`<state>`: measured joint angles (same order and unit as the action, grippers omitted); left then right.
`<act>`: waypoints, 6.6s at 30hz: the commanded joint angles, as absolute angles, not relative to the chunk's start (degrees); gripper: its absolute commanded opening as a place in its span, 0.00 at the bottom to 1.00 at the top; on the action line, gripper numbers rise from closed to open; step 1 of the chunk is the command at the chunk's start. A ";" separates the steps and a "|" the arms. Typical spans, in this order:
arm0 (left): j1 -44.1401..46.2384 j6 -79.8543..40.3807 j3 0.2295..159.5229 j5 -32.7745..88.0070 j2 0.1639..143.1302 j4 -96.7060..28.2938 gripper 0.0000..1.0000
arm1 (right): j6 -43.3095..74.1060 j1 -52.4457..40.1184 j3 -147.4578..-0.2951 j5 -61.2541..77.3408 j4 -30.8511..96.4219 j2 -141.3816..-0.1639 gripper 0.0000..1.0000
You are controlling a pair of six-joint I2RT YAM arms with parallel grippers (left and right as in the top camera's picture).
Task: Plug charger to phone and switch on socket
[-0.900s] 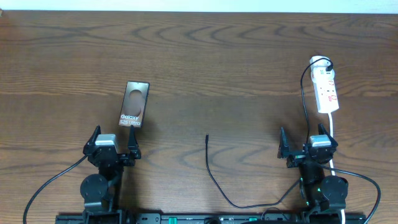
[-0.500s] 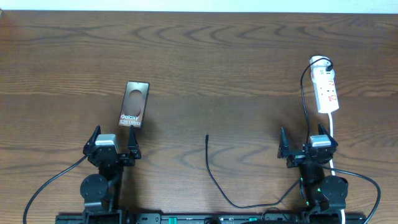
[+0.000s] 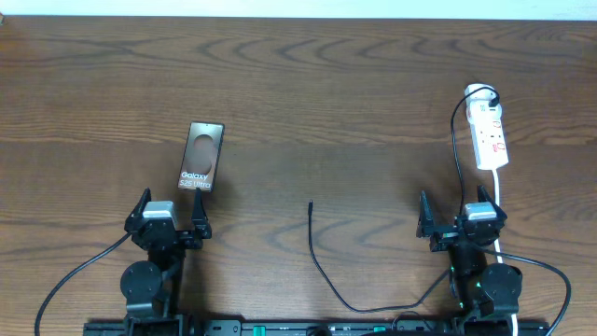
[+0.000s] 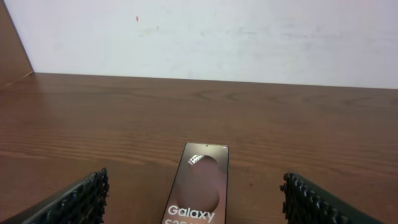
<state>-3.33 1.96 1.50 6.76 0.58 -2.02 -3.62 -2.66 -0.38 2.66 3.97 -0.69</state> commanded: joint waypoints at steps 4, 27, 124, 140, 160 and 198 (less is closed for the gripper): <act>-3.57 2.74 0.25 7.92 0.23 -3.60 0.88 | -4.36 -2.57 -0.32 2.04 4.27 -0.32 0.99; -3.57 2.74 0.27 7.92 0.23 -3.60 0.87 | -4.36 -2.57 -0.32 2.04 4.27 -0.32 0.99; -3.57 3.01 70.41 13.91 83.26 -34.50 0.98 | -4.36 -2.57 -0.32 2.04 4.27 -0.34 0.99; -3.57 1.98 100.82 3.95 102.48 -59.86 0.98 | -4.38 -2.57 -0.32 2.04 4.27 -0.34 0.99; -3.51 5.52 102.35 6.59 119.66 -62.54 0.98 | -4.36 -2.57 -0.32 2.04 4.27 -0.34 0.99; -0.82 6.83 89.62 6.61 119.70 -58.08 0.98 | -4.36 -2.57 -0.32 2.04 4.27 -0.34 0.99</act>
<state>-0.69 6.09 90.76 6.09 119.28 -58.08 -3.62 -2.63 -0.38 2.52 4.01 -0.69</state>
